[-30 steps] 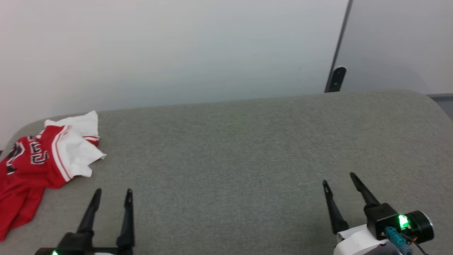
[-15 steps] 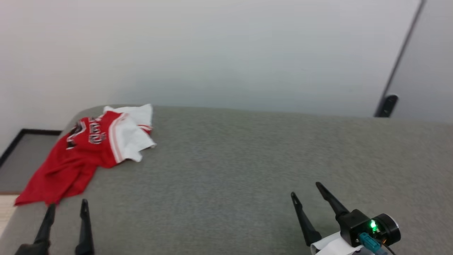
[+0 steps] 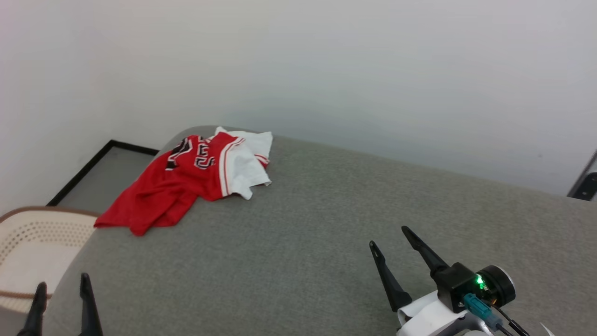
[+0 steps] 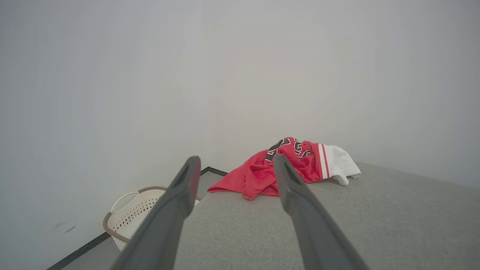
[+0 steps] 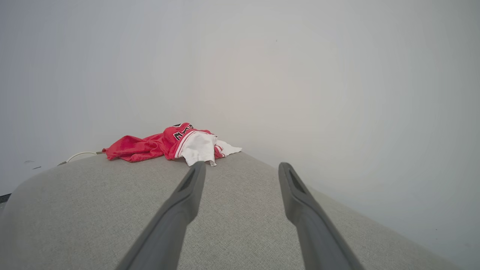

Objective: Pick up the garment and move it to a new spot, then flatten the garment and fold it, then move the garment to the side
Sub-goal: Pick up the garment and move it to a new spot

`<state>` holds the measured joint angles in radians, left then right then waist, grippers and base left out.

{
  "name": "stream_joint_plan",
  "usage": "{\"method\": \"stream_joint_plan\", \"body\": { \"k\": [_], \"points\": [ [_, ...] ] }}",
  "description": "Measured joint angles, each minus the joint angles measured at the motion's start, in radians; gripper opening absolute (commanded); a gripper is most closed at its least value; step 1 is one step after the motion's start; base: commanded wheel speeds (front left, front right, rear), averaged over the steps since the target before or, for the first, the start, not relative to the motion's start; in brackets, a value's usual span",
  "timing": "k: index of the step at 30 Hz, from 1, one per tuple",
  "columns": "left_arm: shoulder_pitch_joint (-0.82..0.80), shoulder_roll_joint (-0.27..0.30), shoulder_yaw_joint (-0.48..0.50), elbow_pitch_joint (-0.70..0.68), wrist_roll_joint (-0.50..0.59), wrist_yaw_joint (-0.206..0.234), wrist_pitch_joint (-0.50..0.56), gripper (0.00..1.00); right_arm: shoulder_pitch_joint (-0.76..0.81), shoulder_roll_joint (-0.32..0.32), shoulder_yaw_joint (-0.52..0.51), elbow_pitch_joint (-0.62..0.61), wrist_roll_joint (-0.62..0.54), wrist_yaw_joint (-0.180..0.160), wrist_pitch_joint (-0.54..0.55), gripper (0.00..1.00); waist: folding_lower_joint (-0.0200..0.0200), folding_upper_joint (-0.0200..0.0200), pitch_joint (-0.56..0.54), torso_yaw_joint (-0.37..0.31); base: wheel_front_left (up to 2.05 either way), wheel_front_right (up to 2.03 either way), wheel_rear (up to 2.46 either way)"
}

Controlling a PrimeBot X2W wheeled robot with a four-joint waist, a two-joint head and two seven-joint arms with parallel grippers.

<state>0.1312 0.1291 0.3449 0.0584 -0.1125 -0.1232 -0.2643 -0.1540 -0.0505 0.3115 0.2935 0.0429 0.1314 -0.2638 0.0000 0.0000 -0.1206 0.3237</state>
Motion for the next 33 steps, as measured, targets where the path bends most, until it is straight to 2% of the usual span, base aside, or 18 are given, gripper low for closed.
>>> {"method": "stream_joint_plan", "body": {
  "k": [4,6,11,13,18,22,26,33],
  "points": [
    [-0.015,-0.011,-0.019,0.017,-0.032,0.0,0.0,1.0,-0.001,0.0,-0.022,0.005,-0.019,0.0,0.0,1.0,0.0001,0.0001,0.008,0.025,0.0,0.0,0.0],
    [-0.043,0.008,-0.061,0.041,-0.061,-0.002,0.023,1.0,0.0,0.0,-0.041,0.005,-0.03,0.0,0.0,1.0,0.0,0.0,0.016,0.028,0.0,0.0,0.0],
    [-0.224,0.145,-0.199,0.053,-0.163,-0.006,0.176,1.0,0.027,0.001,-0.082,-0.017,-0.072,0.0,0.0,1.0,0.0,0.0,0.043,0.022,0.0,0.0,0.0],
    [-0.313,0.189,-0.218,0.066,-0.257,-0.007,0.24,1.0,0.031,0.0,-0.083,-0.036,-0.107,0.0,0.0,1.0,0.0,0.0,0.061,0.016,0.0,0.0,0.0],
    [-0.517,0.359,-0.298,0.159,-0.393,-0.007,0.349,1.0,0.028,-0.002,-0.091,-0.112,-0.167,0.0,0.0,1.0,0.0,0.0,0.122,-0.012,0.0,0.0,0.0],
    [-0.664,0.458,-0.362,0.256,-0.518,-0.007,0.448,1.0,0.021,-0.008,-0.121,-0.197,-0.166,0.0,0.0,1.0,0.0,0.0,0.182,-0.047,0.0,0.0,0.0],
    [-0.819,0.511,-0.421,0.353,-0.615,-0.007,0.542,1.0,0.014,-0.029,-0.153,-0.282,-0.156,0.0,0.005,1.0,0.0,0.0001,0.248,-0.079,0.0,0.0,0.0],
    [-1.028,0.582,-0.562,0.513,-0.698,-0.007,0.718,1.0,0.008,-0.074,-0.179,-0.417,-0.139,0.0,0.04,1.0,0.0,0.0,0.367,-0.131,0.0,0.0,0.0]
  ]
}}
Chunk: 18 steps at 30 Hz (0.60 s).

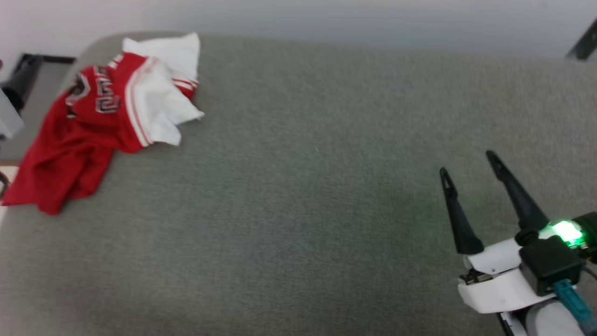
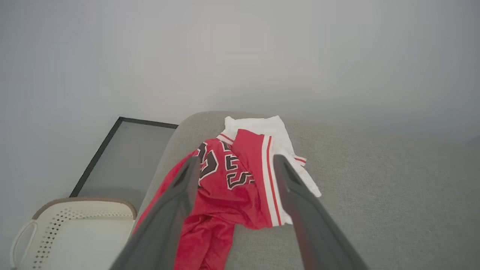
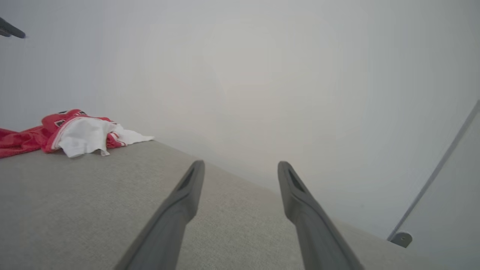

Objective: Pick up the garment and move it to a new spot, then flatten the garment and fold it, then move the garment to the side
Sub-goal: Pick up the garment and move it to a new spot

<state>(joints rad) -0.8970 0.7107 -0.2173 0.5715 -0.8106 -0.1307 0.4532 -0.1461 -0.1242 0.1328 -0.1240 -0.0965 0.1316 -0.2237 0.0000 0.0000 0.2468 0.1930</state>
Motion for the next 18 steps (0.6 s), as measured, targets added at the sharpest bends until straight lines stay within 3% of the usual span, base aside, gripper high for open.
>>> {"method": "stream_joint_plan", "body": {
  "k": [11,18],
  "points": [
    [-0.214,0.002,-0.153,0.249,0.012,0.0,0.252,1.0,0.0,-0.052,-0.026,-0.195,0.018,0.0,0.07,1.0,0.0,0.0,0.171,-0.059,0.0,0.0,0.0],
    [-0.314,-0.028,-0.191,0.366,0.037,0.022,0.334,1.0,-0.001,-0.078,-0.033,-0.274,0.026,0.0,0.109,1.0,0.0,0.0,0.253,-0.083,0.0,0.0,0.0]
  ]
}}
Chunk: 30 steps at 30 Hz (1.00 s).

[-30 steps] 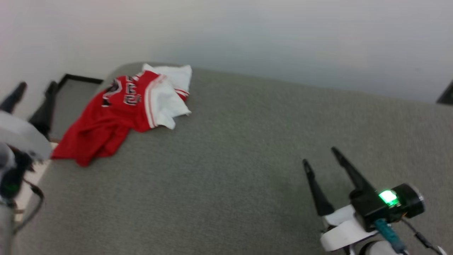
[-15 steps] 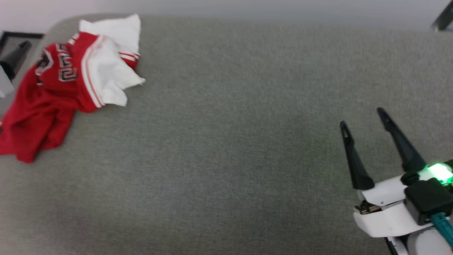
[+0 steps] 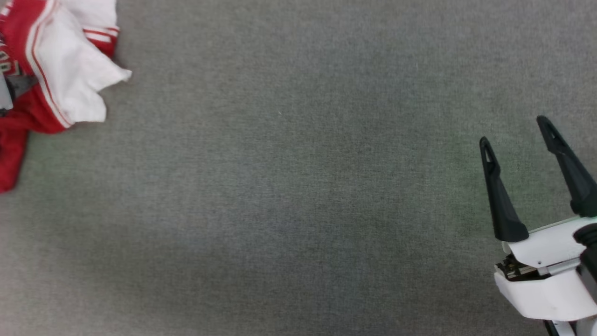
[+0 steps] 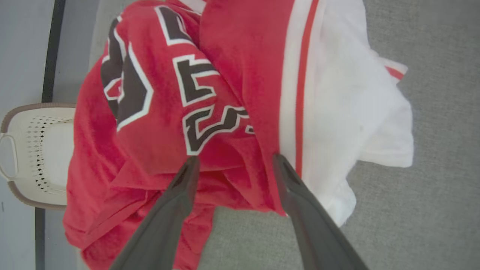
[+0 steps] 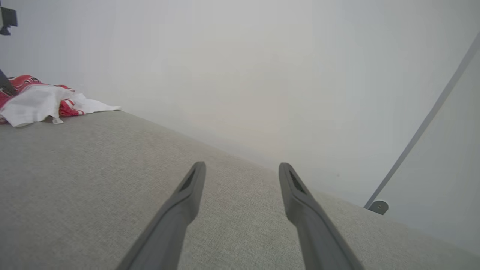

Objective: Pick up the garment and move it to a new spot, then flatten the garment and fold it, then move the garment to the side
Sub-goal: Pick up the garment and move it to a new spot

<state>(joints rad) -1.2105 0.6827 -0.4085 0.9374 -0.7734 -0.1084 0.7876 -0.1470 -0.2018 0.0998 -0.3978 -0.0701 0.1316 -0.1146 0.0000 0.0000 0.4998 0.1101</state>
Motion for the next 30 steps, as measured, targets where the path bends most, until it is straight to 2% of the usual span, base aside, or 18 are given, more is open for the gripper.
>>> {"method": "stream_joint_plan", "body": {
  "k": [7,14,15,16,19,23,30],
  "points": [
    [-0.026,-0.04,-0.022,0.061,0.001,0.007,0.027,1.0,-0.005,-0.018,-0.017,-0.061,0.006,0.0,0.027,1.0,0.0,0.0,0.068,-0.018,0.0,0.0,0.0],
    [-0.057,-0.055,-0.027,0.095,-0.005,0.009,0.037,1.0,-0.004,-0.023,-0.033,-0.092,0.007,0.0,0.042,1.0,0.0,0.0,0.112,-0.019,0.0,0.0,0.0],
    [-0.059,-0.058,-0.026,0.098,-0.006,0.01,0.032,0.33,-0.004,-0.026,-0.034,-0.093,0.007,0.0,0.045,1.0,0.0,0.0,0.114,-0.016,0.0,0.0,0.0],
    [-0.06,-0.063,-0.018,0.107,-0.013,0.016,0.029,0.0,-0.004,-0.027,-0.035,-0.094,0.007,0.0,0.046,1.0,0.0,0.0,0.116,-0.014,0.0,0.0,0.0],
    [-0.062,-0.084,-0.012,0.114,-0.02,0.029,-0.007,0.0,-0.004,-0.028,-0.038,-0.096,0.007,0.0,0.051,1.0,0.0,0.0,0.118,-0.005,0.0,0.0,0.0],
    [-0.061,-0.09,-0.027,0.112,-0.005,0.023,-0.056,0.0,-0.004,-0.028,-0.036,-0.083,0.007,0.0,0.052,1.0,0.0,0.0,0.105,0.004,0.0,0.0,0.0],
    [-0.127,-0.052,-0.04,0.094,0.033,0.039,-0.11,0.0,-0.01,0.001,0.002,-0.016,0.01,0.0,0.021,1.0,0.0,0.0,0.052,0.006,0.0,0.0,0.0]
  ]
}}
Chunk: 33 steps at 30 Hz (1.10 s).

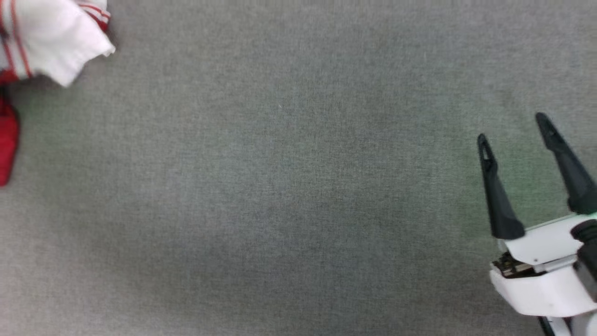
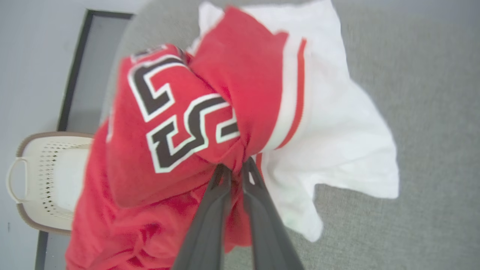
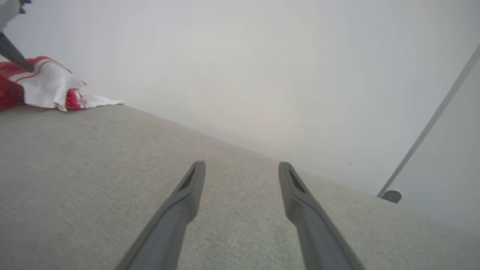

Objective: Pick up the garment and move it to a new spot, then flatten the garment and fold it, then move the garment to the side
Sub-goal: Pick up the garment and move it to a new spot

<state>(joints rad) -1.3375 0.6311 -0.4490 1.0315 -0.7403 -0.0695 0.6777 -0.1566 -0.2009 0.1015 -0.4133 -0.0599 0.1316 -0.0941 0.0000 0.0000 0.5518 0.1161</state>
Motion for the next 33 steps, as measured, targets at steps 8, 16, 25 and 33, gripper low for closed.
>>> {"method": "stream_joint_plan", "body": {
  "k": [8,16,25,33],
  "points": [
    [-0.107,0.06,-0.027,-0.055,0.047,0.005,0.011,0.0,-0.019,0.066,0.042,0.122,0.012,0.0,-0.062,1.0,0.0,0.0,-0.093,-0.018,0.0,0.0,0.0],
    [-0.203,0.097,-0.065,-0.13,0.104,0.017,0.035,0.0,-0.024,0.116,0.072,0.245,0.021,0.0,-0.113,1.0,0.0,0.0,-0.197,-0.05,0.0,0.0,0.0],
    [-0.223,0.048,-0.085,-0.212,0.091,0.025,0.097,0.0,-0.023,0.143,0.04,0.337,0.034,0.0,-0.143,1.0,0.0,0.0,-0.312,-0.088,0.0,0.0,0.0],
    [-0.136,-0.005,-0.07,-0.281,0.017,0.021,0.104,0.0,-0.056,0.147,-0.036,0.42,0.016,0.0,-0.153,1.0,0.0,0.0,-0.37,-0.144,0.0,0.0,0.0]
  ]
}}
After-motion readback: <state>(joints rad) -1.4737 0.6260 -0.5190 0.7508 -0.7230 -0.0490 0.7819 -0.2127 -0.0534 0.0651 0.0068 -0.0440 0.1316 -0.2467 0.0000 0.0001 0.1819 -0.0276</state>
